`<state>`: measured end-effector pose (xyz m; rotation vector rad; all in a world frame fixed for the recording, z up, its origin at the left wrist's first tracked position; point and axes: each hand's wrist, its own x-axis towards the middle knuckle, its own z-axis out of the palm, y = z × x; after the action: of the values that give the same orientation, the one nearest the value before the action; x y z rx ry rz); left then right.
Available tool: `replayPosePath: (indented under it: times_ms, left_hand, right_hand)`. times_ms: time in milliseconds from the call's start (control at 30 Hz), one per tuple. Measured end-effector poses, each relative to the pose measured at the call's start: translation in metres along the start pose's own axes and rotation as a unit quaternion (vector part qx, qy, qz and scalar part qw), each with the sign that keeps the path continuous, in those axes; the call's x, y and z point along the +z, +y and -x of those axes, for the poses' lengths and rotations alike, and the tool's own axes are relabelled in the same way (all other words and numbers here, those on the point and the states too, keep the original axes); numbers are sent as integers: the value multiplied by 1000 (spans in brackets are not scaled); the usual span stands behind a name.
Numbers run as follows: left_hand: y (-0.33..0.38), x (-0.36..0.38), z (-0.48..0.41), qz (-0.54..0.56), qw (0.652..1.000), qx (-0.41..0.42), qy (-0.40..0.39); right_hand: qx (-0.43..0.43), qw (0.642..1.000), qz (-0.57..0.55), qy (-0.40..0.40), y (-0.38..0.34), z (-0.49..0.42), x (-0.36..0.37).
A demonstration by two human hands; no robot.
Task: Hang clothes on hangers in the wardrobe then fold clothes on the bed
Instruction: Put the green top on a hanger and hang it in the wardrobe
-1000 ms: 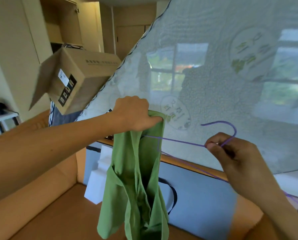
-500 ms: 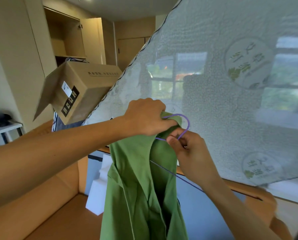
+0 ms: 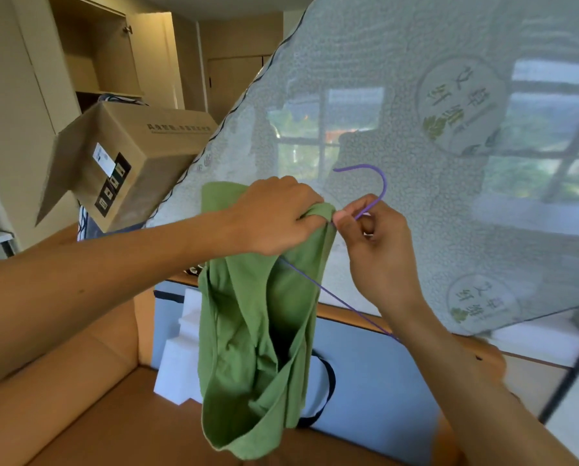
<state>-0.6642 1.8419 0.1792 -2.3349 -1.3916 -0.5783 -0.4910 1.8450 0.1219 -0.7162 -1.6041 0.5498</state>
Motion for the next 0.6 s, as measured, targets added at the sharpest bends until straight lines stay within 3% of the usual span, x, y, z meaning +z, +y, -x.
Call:
replayPosePath:
  times_ms: [133, 267, 333, 433, 500, 600]
  left_hand:
    - [-14, -7, -3, 43, 996, 44, -60]
    - [-32, -16, -10, 4, 1000, 9, 0]
    - [-40, -26, -15, -16, 999, -6, 33]
    - [-43, -41, -22, -38, 997, -8, 66]
    - [-44, -48, -23, -37, 996, 1, 77]
    - [-46, -55, -19, -24, 997, 9, 75]
  right_hand:
    - [-18, 998, 58, 34, 2, -4, -5]
    - [-186, 957, 146, 169, 0, 34, -13]
    - [-209, 961, 120, 134, 7, 70, -2]
    - [-29, 994, 105, 9, 39, 110, 23]
    - [114, 980, 145, -77, 70, 124, 35]
    - [182, 945, 211, -173, 110, 132, 37]
